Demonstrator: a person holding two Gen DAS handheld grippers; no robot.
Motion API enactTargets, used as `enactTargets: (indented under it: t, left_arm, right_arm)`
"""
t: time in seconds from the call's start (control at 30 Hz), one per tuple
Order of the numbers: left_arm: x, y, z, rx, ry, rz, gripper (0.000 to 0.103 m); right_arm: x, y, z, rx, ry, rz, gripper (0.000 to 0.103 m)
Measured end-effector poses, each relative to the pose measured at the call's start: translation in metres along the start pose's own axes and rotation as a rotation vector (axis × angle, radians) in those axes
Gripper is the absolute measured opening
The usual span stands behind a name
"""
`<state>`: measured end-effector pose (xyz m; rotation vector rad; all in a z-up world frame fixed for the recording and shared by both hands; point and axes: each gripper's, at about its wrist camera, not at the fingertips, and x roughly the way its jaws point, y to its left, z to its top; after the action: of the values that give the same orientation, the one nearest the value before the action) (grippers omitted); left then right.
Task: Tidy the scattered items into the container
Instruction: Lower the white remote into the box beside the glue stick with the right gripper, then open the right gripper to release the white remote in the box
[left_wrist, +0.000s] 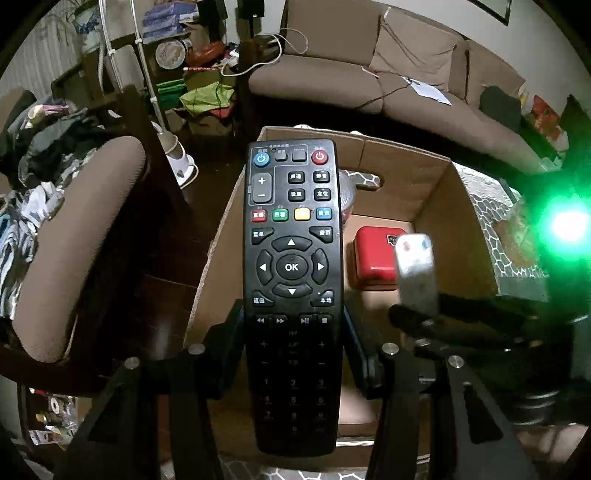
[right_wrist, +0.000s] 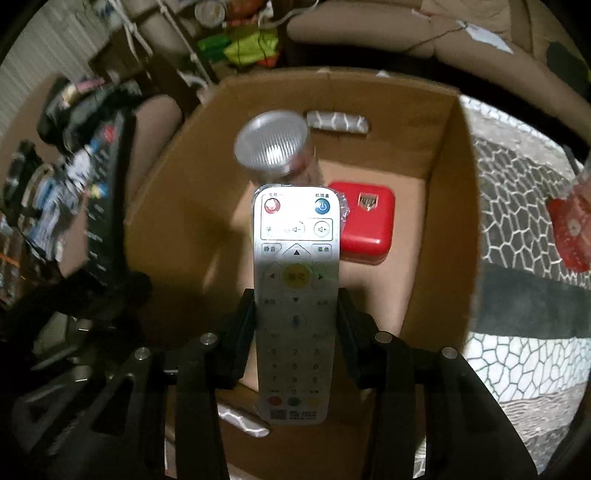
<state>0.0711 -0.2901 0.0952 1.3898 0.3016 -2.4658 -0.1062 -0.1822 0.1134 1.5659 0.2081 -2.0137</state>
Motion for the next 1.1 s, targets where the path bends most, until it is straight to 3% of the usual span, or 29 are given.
enactTargets:
  t: [0.3,0.5,0.83,1.0,1.1]
  left_arm:
    - [0.015,0.018,-0.003,-0.029,0.020,-0.020,0.049]
    - [0.020,0.029,-0.004,-0.051,0.027,-0.028,0.049]
    - [0.032,0.026,-0.001,-0.028,0.041,-0.037,0.049]
    - [0.035,0.021,-0.001,-0.012,0.047,-0.036,0.049]
    - [0.038,0.020,0.000,-0.003,0.051,-0.035,0.049]
  right_arm:
    - [0.063,0.025,0.008,-0.198,0.180,-0.154,0.040]
    - [0.098,0.035,0.013,-0.282,0.263,-0.204,0.040]
    - [0.134,0.019,0.021,-0.276,0.309,-0.215,0.040]
    - [0.143,0.003,0.026,-0.299,0.316,-0.304,0.040]
    - [0.148,-0.005,0.027,-0.294,0.315,-0.305,0.040]
